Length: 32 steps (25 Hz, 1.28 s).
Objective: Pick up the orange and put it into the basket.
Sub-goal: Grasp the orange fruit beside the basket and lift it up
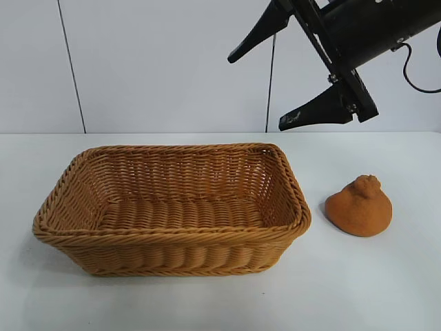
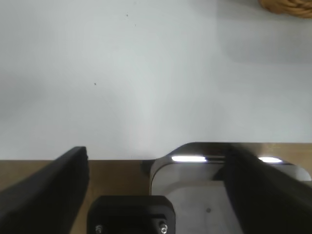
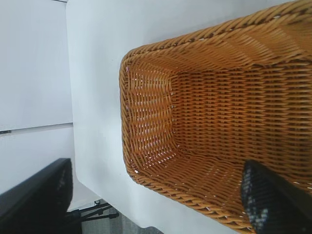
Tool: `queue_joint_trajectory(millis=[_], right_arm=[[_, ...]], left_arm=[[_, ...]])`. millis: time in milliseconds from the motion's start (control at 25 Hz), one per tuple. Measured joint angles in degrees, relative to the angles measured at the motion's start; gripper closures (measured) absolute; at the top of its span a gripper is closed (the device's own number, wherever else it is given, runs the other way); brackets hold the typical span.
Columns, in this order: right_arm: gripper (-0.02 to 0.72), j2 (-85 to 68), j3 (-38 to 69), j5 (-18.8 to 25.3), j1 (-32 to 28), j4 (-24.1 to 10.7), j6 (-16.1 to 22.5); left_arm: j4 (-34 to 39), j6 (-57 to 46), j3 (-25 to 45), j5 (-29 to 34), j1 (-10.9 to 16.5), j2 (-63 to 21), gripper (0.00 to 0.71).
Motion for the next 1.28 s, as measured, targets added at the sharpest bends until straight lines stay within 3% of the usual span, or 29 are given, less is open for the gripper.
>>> queue_joint_trajectory(millis=[360, 680, 880, 1280], right_arm=[[0.063, 0.0, 0.0, 0.5, 0.0, 0.0, 0.0], [0.063, 0.0, 0.0, 0.5, 0.0, 0.0, 0.0], [0.063, 0.0, 0.0, 0.9, 0.0, 0.0, 0.0], [0.063, 0.0, 0.0, 1.3, 0.0, -1.1, 1.4]], left_arm=[[0.2, 0.0, 4.9, -5.0, 0.0, -18.7, 0.161], [0.2, 0.0, 4.9, -5.4, 0.0, -21.1, 0.161], [0.2, 0.0, 4.9, -5.4, -2.1, -21.7, 0.161], [0.2, 0.0, 4.9, -5.3, -2.5, -32.8, 0.161]])
